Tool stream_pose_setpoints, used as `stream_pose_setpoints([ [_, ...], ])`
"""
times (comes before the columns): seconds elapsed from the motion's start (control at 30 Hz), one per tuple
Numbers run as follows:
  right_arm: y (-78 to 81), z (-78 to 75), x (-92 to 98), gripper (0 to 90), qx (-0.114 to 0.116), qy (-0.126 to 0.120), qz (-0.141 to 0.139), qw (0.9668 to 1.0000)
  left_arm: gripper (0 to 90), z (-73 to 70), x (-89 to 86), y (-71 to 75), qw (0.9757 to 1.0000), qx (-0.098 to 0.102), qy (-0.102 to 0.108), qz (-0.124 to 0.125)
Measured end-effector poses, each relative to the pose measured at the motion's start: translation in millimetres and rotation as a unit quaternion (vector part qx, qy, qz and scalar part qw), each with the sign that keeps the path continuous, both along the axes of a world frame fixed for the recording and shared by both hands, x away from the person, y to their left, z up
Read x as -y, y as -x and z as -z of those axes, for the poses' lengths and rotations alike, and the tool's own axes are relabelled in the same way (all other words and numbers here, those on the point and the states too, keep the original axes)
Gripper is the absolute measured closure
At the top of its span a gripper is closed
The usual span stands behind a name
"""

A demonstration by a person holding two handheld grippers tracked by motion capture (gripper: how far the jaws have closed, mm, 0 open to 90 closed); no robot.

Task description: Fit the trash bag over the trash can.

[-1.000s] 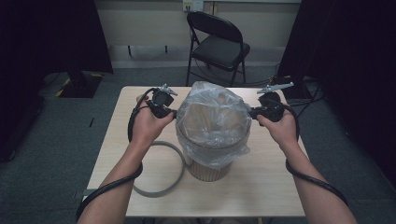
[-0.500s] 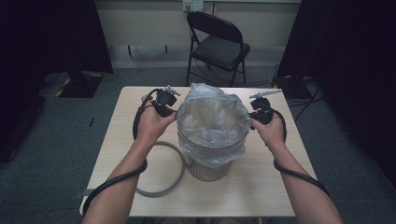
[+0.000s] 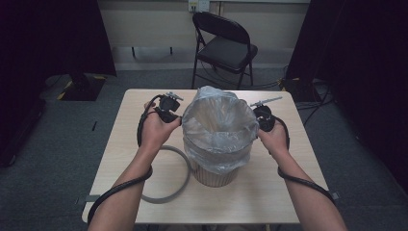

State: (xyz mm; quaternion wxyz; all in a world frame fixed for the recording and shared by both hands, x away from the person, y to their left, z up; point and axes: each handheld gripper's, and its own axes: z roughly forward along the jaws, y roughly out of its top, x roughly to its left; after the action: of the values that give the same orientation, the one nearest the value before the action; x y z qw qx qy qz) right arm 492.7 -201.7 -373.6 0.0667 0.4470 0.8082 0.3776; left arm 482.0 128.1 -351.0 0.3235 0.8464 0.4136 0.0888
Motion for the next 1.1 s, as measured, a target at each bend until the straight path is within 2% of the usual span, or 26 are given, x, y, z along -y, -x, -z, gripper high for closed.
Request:
stream_pose_setpoints([
  [0.07, -0.3, -11.0, 2.4, 90.0, 0.014, -0.003, 0.004, 0.9999, 90.0, 12.0, -5.4, -1.3, 0.9996, -0.025, 0.005, -0.010],
  [0.1, -0.2, -15.4, 3.9, 90.0, 0.017, -0.003, 0.009, 0.9998, 90.0, 15.8, -7.1, 0.1, 0.9996, -0.022, 0.008, -0.014],
  [0.17, 0.0, -17.6, 7.1, 90.0, 0.020, 0.006, 0.010, 0.9997, 90.0, 18.4, -8.9, 3.8, 0.9997, -0.013, 0.018, -0.007],
  [0.23, 0.8, -8.9, 10.9, 90.0, 0.013, 0.017, 0.009, 0.9997, 90.0, 16.0, -8.6, 7.7, 0.9999, 0.004, 0.016, -0.001],
  [0.27, 1.6, -2.2, 12.9, 90.0, 0.007, 0.020, 0.009, 0.9997, 90.0, 14.0, -8.2, 9.6, 0.9997, 0.011, 0.022, 0.001],
  [0.33, 4.3, 11.3, 17.0, 90.0, 0.000, 0.013, 0.011, 0.9999, 90.0, 8.4, -8.9, 12.2, 0.9992, 0.030, 0.028, 0.006],
  [0.43, 8.5, 23.8, 19.5, 90.0, -0.008, 0.011, 0.012, 0.9998, 90.0, 3.6, -9.3, 15.1, 0.9987, 0.040, 0.031, 0.005],
  [0.5, 9.6, 27.1, 21.1, 90.0, -0.005, 0.010, 0.012, 0.9999, 90.0, 4.7, -9.3, 16.7, 0.9989, 0.037, 0.030, 0.002],
  [0.53, 10.3, 27.1, 21.5, 90.0, -0.004, 0.013, 0.013, 0.9998, 90.0, 6.4, -10.7, 17.0, 0.9991, 0.037, 0.019, 0.004],
  [0.57, 10.7, 26.9, 22.0, 90.0, -0.001, 0.016, 0.013, 0.9998, 90.0, 9.5, -12.1, 17.4, 0.9992, 0.034, 0.019, 0.000],
  [0.63, 11.4, 26.2, 21.5, 90.0, 0.003, 0.023, 0.008, 0.9997, 90.0, 17.5, -16.1, 18.5, 0.9997, 0.022, 0.011, -0.007],
  [0.7, 12.9, 24.2, 19.6, 90.0, 0.007, 0.034, 0.005, 0.9994, 90.0, 24.8, -19.9, 19.7, 0.9996, 0.013, 0.020, -0.012],
  [0.8, 15.5, 19.1, 17.2, 90.0, 0.017, 0.044, 0.000, 0.9989, 90.0, 29.1, -22.1, 21.1, 0.9995, 0.011, 0.024, -0.019],
  [0.83, 16.0, 17.6, 17.2, 89.8, 0.019, 0.044, 0.002, 0.9989, 90.0, 27.5, -22.5, 21.5, 0.9996, 0.013, 0.019, -0.018],
  [0.9, 16.6, 14.8, 18.2, 88.8, 0.022, 0.041, 0.003, 0.9989, 90.0, 23.0, -21.3, 23.0, 0.9993, 0.031, 0.015, -0.014],
  [0.93, 17.2, 13.2, 18.7, 86.4, 0.024, 0.038, 0.003, 0.9990, 81.2, 20.8, -21.5, 22.9, 0.9986, 0.048, 0.016, -0.013],
  [0.97, 17.6, 11.7, 19.5, 81.2, 0.027, 0.034, 0.002, 0.9991, 73.5, 18.2, -22.7, 23.3, 0.9983, 0.056, 0.009, -0.012],
  [1.0, 18.2, 10.0, 20.2, 74.5, 0.032, 0.033, 0.004, 0.9989, 68.9, 16.6, -23.6, 23.6, 0.9980, 0.059, 0.012, -0.019],
  [1.1, 20.1, 3.1, 23.1, 48.6, 0.040, 0.036, 0.010, 0.9985, 48.3, 14.0, -28.9, 24.1, 0.9961, 0.087, 0.003, -0.018],
])
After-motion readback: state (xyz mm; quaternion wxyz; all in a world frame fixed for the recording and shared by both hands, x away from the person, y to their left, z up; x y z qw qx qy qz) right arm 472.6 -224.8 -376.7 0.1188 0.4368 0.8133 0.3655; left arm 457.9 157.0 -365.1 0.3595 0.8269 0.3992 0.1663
